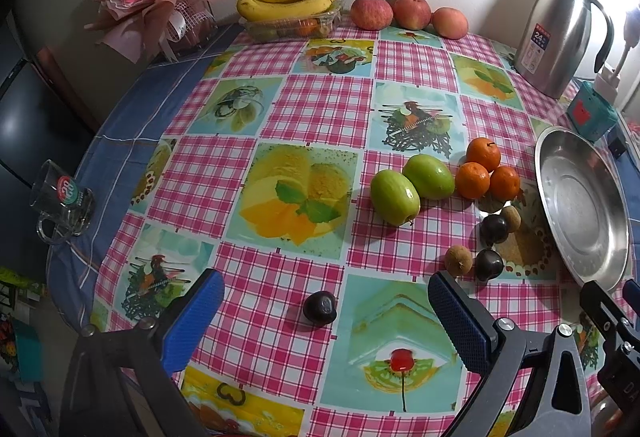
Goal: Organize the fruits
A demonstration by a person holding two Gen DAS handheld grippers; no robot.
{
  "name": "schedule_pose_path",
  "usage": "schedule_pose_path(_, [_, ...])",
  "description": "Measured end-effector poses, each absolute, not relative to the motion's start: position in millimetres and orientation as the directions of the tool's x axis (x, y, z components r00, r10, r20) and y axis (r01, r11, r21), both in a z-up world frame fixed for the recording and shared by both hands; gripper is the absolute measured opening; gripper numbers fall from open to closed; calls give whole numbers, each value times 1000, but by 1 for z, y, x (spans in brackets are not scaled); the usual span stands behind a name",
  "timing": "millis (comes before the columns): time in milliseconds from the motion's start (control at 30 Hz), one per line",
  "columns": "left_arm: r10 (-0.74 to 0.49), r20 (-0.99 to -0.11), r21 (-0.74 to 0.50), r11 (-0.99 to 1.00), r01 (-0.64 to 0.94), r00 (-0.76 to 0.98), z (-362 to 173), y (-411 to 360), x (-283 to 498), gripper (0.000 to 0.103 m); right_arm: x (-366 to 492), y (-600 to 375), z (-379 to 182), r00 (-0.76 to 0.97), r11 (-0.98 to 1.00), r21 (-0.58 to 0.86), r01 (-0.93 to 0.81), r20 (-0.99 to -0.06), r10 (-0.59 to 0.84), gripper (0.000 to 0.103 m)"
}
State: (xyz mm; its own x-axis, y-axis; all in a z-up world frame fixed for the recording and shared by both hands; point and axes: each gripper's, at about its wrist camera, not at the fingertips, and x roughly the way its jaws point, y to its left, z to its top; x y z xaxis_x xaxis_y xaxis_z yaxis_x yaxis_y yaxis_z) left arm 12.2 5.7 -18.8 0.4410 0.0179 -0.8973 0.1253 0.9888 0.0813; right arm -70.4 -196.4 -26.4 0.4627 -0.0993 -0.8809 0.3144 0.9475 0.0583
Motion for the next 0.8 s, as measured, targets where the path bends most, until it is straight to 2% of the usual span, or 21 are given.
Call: schedule_pose_path(800, [15,-900,78,989,129,435,-23,3,10,103,-69,-193,-28,454,953,58,296,-887,-87,91])
